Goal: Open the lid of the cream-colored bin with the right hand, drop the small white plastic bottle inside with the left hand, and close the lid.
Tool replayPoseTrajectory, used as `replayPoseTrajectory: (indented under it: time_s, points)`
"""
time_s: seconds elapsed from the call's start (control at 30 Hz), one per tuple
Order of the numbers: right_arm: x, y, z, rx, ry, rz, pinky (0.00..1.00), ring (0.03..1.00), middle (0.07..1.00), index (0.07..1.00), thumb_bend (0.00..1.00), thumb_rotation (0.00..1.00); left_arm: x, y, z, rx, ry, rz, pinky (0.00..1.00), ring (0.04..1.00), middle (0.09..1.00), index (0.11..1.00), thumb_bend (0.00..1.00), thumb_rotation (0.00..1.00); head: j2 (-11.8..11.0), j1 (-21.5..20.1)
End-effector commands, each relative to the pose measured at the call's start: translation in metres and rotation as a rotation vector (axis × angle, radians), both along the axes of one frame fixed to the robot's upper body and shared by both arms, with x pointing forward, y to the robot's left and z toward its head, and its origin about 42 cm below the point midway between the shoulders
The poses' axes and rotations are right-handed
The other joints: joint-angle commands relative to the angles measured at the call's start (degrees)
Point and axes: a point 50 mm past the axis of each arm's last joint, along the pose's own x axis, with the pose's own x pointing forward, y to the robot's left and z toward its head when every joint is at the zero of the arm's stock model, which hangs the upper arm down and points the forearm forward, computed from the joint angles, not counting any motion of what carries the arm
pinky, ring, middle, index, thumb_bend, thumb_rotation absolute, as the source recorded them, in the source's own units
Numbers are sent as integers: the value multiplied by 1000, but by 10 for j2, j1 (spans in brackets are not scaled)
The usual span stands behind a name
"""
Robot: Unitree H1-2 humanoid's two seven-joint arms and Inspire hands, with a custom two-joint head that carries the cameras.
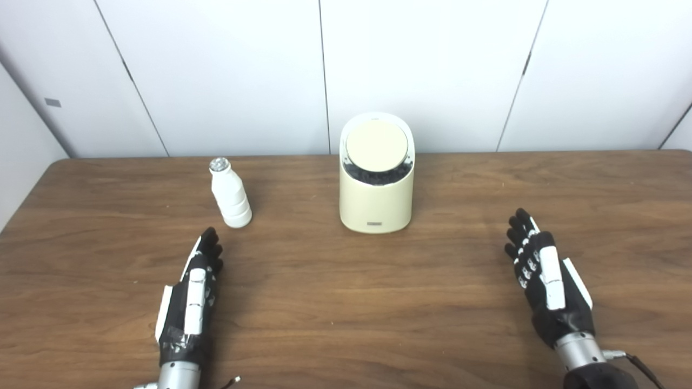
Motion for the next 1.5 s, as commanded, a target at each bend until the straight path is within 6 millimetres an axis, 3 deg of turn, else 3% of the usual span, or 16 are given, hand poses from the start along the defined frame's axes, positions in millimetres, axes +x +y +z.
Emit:
replayPoseTrajectory:
  time_s: [0.0,0.7,0.97,1.23,1.33,1.47]
  points:
    - [8,1,19,-2,-89,5,1000,997,989,1000,629,998,3,4,9,27,-48,-5,1000,982,975,966,540,900,0,0]
    - [8,2,20,-30,-94,2,1000,993,989,1000,589,1000,4,3,8,24,-47,-4,991,975,971,962,541,901,-2,-4]
    - [12,-2,22,-62,-96,-14,1000,979,979,1000,692,857,3,1,7,29,-37,-5,1000,981,974,966,555,903,-10,-1]
    - [35,-10,53,-160,-134,-5,999,973,985,1000,726,778,0,-2,7,34,-29,-10,1000,988,985,972,563,889,-13,4]
    - [50,-8,66,-153,-147,10,1000,970,986,1000,724,718,0,-3,7,37,-28,-10,1000,991,985,969,570,896,-13,3]
    - [68,0,87,-231,-174,22,990,971,986,1000,722,715,-1,-4,7,41,-29,-11,1000,994,988,971,576,885,-13,2]
